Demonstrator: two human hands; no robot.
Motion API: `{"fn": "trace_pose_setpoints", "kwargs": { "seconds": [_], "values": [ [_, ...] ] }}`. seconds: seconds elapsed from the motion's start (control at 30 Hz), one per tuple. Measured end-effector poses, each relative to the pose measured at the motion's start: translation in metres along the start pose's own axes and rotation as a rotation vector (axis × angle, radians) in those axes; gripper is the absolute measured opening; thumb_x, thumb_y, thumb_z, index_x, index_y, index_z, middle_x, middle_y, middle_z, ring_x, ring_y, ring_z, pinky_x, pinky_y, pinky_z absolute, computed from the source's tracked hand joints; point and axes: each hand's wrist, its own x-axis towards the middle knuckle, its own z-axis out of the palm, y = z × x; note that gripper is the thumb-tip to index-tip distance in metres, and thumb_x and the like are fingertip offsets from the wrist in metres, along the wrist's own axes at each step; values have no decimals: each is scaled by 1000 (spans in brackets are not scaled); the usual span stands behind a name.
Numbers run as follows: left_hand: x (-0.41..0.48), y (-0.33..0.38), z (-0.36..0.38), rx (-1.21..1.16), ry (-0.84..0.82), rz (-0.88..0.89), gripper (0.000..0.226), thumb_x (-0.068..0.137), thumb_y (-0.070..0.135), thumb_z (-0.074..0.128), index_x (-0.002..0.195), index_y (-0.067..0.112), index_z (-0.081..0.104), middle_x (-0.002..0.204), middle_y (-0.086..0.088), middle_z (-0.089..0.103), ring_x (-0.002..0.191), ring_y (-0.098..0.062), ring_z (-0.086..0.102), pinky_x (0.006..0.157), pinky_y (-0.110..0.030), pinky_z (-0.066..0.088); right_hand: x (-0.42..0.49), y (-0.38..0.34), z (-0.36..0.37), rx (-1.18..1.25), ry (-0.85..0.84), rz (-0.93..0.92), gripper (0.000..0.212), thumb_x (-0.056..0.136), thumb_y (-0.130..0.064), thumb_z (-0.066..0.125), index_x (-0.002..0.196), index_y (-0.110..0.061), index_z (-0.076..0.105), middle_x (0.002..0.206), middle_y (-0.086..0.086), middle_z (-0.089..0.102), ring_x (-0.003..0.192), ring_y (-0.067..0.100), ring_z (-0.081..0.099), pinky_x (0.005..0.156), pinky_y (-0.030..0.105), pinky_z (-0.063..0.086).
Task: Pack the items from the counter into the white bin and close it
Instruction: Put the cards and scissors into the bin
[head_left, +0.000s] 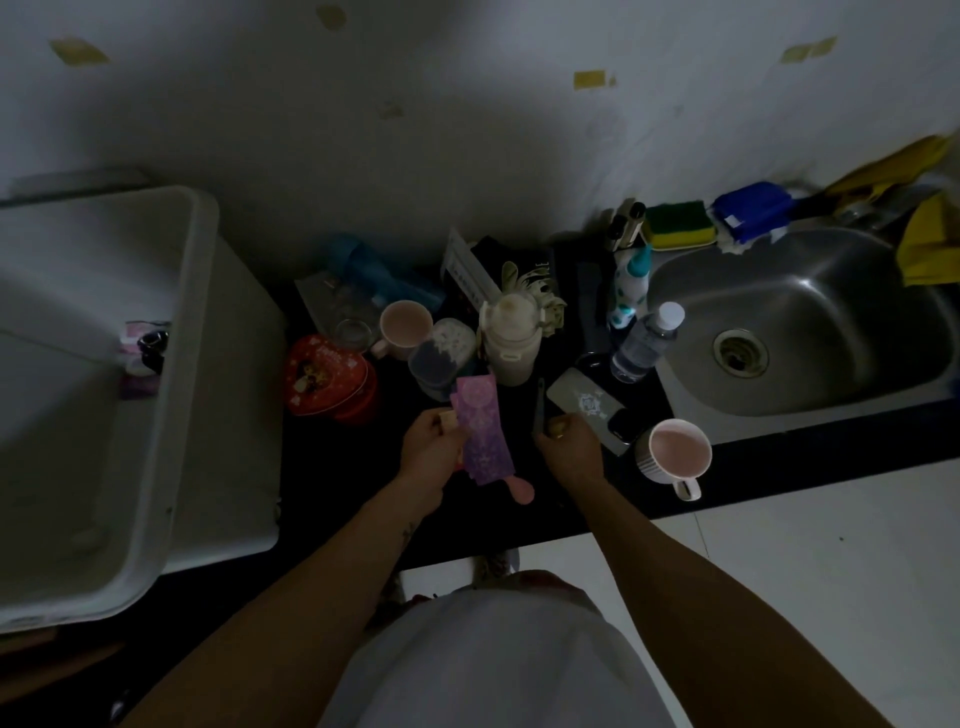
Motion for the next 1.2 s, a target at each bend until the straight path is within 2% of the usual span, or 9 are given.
{"fn": "trace_pose_setpoints", "kwargs": {
  "seconds": [0.07, 0.2, 0.33, 0.5, 0.63, 0.77, 0.93, 1.13, 1.2],
  "values": [
    [0, 0, -1, -4, 0, -3, 14, 89, 4, 65, 96, 15, 61, 93, -4, 66, 83, -21, 64, 67, -32, 54, -2, 0, 2, -52, 4, -26, 36, 79, -24, 73, 60, -23, 42, 65, 0, 53, 64, 16, 52, 64, 34, 45],
    [0, -1, -3, 9, 0, -1, 14, 89, 5, 65, 94, 17, 60, 96, -6, 66, 85, -21, 64, 70, -34, 54, -3, -3, 4, -166, -56, -14, 28, 76, -25, 71, 72, -16, 44, 76, 4, 53, 74, 19, 54, 65, 32, 44],
    [0, -1, -3, 12, 11, -3, 16, 89, 1, 62, 95, 16, 60, 95, -7, 65, 86, -22, 63, 70, -33, 53, -3, -6, 6, -187, -90, 27, 35, 75, -23, 65, 63, -19, 33, 76, 9, 50, 72, 21, 52, 62, 29, 36],
    [-2, 1, -4, 32, 14, -6, 17, 90, 2, 61, 102, 13, 60, 94, -5, 64, 84, -20, 62, 65, -30, 51, -6, -13, 8, -169, -78, 119, 22, 77, -26, 64, 65, -13, 52, 82, 12, 66, 83, 31, 66, 66, 30, 45],
    [-3, 3, -7, 54, 7, 1, 16, 91, 3, 61, 101, 15, 60, 93, -3, 64, 86, -21, 62, 69, -33, 51, -5, -20, 8, -200, -69, 173, 21, 78, -30, 66, 79, -9, 66, 91, 12, 68, 89, 31, 66, 73, 32, 51],
    [-3, 2, -8, 44, -1, 2, 16, 90, 2, 61, 98, 17, 59, 92, -2, 64, 84, -20, 62, 68, -33, 52, -7, -21, 9, -213, -61, 185, 21, 79, -30, 66, 84, -9, 67, 94, 12, 69, 91, 31, 67, 76, 34, 53],
    [-4, 0, -8, 37, -11, -9, 20, 89, 1, 62, 91, 21, 60, 92, -3, 66, 80, -18, 63, 67, -33, 54, -10, -22, 4, -249, -71, 201, 35, 78, -27, 68, 104, -5, 65, 109, 15, 67, 102, 34, 64, 84, 38, 53],
    [-6, 8, -11, 67, -49, 5, 17, 89, 2, 62, 95, 19, 60, 97, -7, 65, 87, -23, 64, 79, -42, 55, -23, -20, -9, -88, -80, 52, 26, 76, -21, 73, 84, 2, 65, 83, 18, 70, 80, 29, 68, 74, 43, 57],
    [-8, 10, -13, 67, -62, 22, 17, 89, 2, 61, 96, 17, 60, 98, -8, 65, 91, -25, 64, 81, -44, 55, -35, -22, -13, 78, -80, 42, 19, 76, -23, 74, 89, -11, 67, 82, 8, 71, 77, 19, 69, 75, 41, 59]
  ]
}}
